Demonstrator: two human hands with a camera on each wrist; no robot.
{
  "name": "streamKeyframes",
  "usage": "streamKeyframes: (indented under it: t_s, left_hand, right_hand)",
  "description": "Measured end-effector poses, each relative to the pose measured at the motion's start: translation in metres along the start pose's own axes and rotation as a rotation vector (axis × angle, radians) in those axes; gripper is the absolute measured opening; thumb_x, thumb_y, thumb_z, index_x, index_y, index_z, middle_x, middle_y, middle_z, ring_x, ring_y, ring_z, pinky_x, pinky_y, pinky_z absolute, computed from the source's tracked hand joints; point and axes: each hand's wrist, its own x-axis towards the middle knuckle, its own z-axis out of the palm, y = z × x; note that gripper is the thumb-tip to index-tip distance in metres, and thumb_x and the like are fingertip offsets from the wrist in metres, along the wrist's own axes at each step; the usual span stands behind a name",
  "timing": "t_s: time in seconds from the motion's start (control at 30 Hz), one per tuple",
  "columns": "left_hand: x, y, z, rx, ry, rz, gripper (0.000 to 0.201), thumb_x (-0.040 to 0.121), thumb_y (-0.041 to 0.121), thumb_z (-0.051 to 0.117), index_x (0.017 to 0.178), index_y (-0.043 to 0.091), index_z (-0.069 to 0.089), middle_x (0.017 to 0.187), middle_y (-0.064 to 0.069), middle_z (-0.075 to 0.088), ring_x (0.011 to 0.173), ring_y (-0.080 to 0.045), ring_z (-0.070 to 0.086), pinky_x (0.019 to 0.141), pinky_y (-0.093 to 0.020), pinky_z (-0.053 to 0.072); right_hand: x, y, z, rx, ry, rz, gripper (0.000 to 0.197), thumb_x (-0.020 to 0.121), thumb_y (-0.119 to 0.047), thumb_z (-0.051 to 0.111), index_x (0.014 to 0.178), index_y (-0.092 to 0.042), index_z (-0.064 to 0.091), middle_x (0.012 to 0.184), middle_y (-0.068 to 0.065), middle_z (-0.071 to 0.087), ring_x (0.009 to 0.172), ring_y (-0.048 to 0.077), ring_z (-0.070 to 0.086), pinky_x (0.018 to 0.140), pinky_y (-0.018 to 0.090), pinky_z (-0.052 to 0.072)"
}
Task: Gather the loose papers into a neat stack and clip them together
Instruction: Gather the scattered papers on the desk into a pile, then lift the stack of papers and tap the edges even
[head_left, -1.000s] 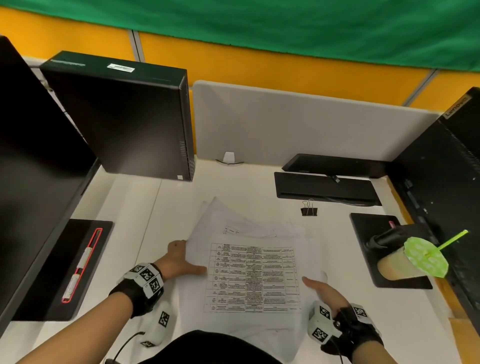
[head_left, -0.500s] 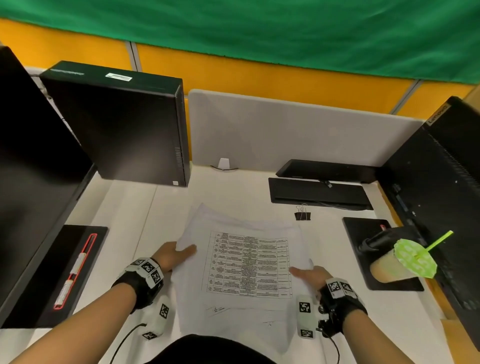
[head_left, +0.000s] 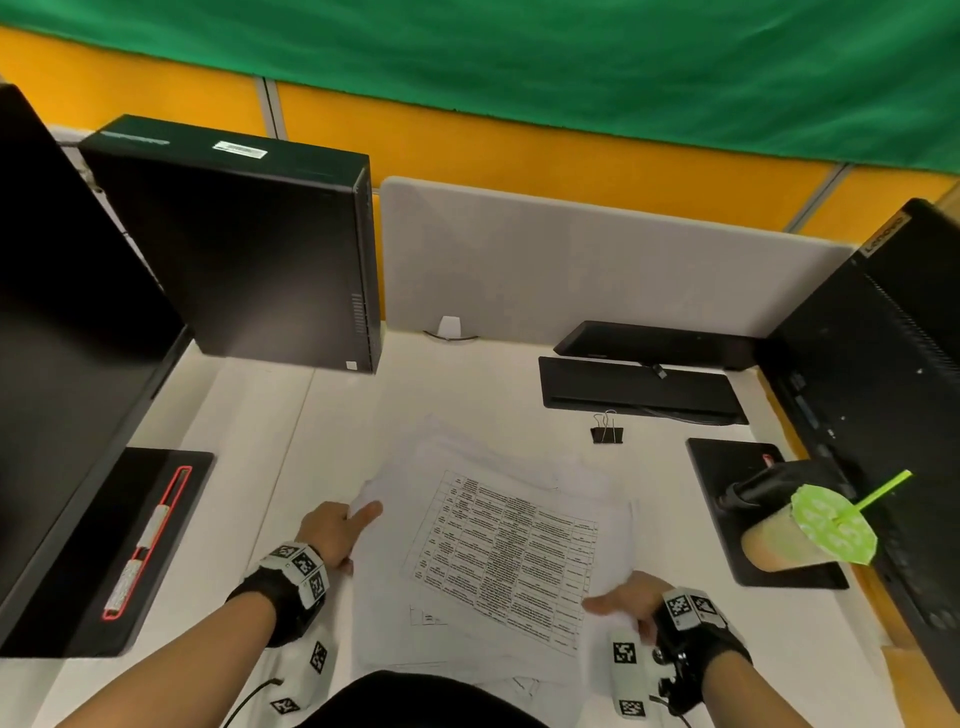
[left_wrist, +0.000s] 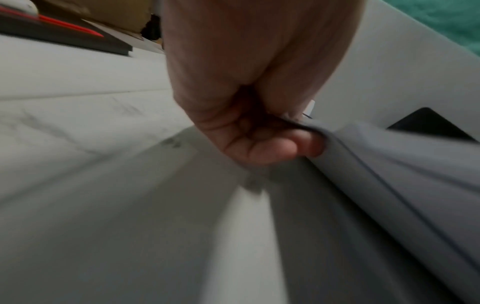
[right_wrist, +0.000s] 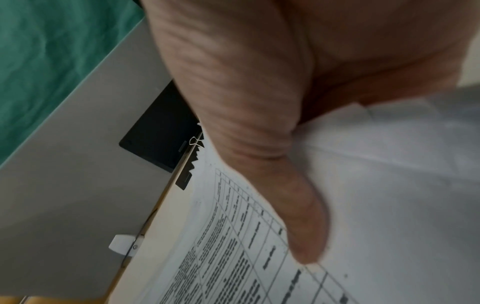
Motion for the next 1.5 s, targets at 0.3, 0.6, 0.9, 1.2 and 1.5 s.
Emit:
streamKeyframes:
  t_s: [0.3, 0.6, 0.9, 1.2, 1.5]
  left_hand:
    - [0.009, 0.011, -0.005, 0.011, -0.222, -0.025, 0.049, 0.072, 0.022, 0.079, 0.114, 0.003, 0.062, 0.116, -0.013, 0.066, 0.099, -0.025, 0.062, 0.089, -0.034, 0.051]
    - [-0.022, 0.083, -0.069, -0.519, 0.121, 0.367, 0.040, 0.072, 0.009, 0.078, 0.109, 0.016, 0.062, 0.106, -0.009, 0.068, 0.097, -0.024, 0.065, 0.092, -0.038, 0.050]
    - [-0.023, 0.085, -0.062, -0.426, 0.126, 0.435, 0.031, 0.075, 0.004, 0.074, 0.084, 0.031, 0.063, 0.072, 0.018, 0.072, 0.095, -0.023, 0.067, 0.088, -0.034, 0.051]
    - [-0.028, 0.077, -0.071, -0.431, 0.057, 0.472, 0.036, 0.070, 0.007, 0.079, 0.103, 0.016, 0.067, 0.093, 0.005, 0.075, 0.094, -0.020, 0.070, 0.069, -0.014, 0.057]
    - [-0.025, 0.095, -0.054, -0.420, 0.202, 0.438, 0.046, 0.070, 0.010, 0.079, 0.112, 0.017, 0.060, 0.108, -0.005, 0.067, 0.100, -0.022, 0.063, 0.089, -0.039, 0.053]
  right_hand:
    - [0.001, -0.002, 0.005, 0.481, 0.026, -0.128, 0.061, 0.081, -0.042, 0.069, 0.125, -0.002, 0.052, 0.107, 0.012, 0.066, 0.091, 0.025, 0.063, 0.060, 0.026, 0.046]
    - [-0.048, -0.034, -0.048, 0.873, 0.326, -0.724, 0.024, 0.083, -0.012, 0.069, 0.106, -0.020, 0.067, 0.106, 0.001, 0.073, 0.099, 0.019, 0.068, 0.086, 0.035, 0.052]
    - [-0.031, -0.038, -0.041, 0.905, 0.394, -0.687, 0.041, 0.080, -0.008, 0.071, 0.119, -0.012, 0.062, 0.117, 0.008, 0.069, 0.108, 0.026, 0.063, 0.099, 0.047, 0.048]
    - [-0.045, -0.025, -0.037, 0.798, 0.433, -0.768, 0.030, 0.082, -0.005, 0.068, 0.108, -0.017, 0.060, 0.096, -0.006, 0.066, 0.087, 0.002, 0.060, 0.070, 0.014, 0.045]
    - [-0.048, -0.036, -0.044, 0.867, 0.434, -0.751, 0.035, 0.085, -0.007, 0.066, 0.112, -0.023, 0.051, 0.091, -0.016, 0.056, 0.085, 0.004, 0.054, 0.077, 0.020, 0.041]
